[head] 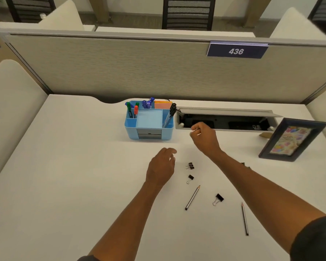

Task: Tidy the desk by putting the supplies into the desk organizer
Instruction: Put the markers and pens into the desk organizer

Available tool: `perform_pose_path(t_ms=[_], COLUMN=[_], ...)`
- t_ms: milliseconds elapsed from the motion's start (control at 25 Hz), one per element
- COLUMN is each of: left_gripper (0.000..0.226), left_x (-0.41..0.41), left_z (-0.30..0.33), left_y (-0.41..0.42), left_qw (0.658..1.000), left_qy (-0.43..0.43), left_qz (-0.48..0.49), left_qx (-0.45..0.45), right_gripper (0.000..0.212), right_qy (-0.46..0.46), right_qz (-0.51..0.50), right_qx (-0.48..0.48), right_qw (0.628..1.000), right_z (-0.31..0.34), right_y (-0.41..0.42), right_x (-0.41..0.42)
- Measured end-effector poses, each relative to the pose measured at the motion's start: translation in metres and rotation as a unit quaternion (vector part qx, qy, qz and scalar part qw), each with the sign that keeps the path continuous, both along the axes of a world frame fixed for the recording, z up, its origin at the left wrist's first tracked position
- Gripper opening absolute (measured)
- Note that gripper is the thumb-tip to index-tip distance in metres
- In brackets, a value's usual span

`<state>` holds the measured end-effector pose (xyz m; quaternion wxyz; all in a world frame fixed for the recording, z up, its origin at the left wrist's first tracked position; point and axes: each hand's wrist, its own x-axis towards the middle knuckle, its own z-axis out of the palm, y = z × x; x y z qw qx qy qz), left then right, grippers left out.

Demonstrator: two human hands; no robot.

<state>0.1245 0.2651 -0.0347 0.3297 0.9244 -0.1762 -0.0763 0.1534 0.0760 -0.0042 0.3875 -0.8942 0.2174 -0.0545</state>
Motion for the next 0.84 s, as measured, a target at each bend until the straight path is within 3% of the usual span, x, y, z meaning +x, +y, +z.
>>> perform_pose_path(t_ms=[160, 280, 480, 760, 840], left_gripper=[0.009, 0.023, 0.028, 0.011, 0.033], left_x=[-0.053, -0.083, -0.11, -0.118, -0.12], left_z=[-0.016, -0.019, -0.027, -0.018, -0.015], left_y=[-0.011, -0.019, -0.023, -0.03, -0.029], left_qw=[0.995, 0.988, 0.973, 0.963, 0.959], left_qy=[0.066, 0.081, 0.042, -0.005, -0.01], left_qz=[-0.049, -0.062, -0.106, -0.094, -0.106], left_qx=[0.057, 0.114, 0.202, 0.251, 0.261], right_gripper=[0.016, 0.015, 0.016, 0.016, 0.015], right_qy=[0.014, 0.04, 0.072, 0.068, 0.075], right_qz=[0.017, 0.024, 0.033, 0.072, 0.081], right_qx=[-0.002, -0.001, 0.013, 0.024, 0.023], right_qw=[1.0, 0.999, 0.997, 0.995, 0.994], right_z=[-0.011, -0.019, -0.033, -0.031, -0.03], right_y=[-0.015, -0.023, -0.026, -0.027, -0.026], right_x=[-0.062, -0.103, -0.146, -0.163, -0.161])
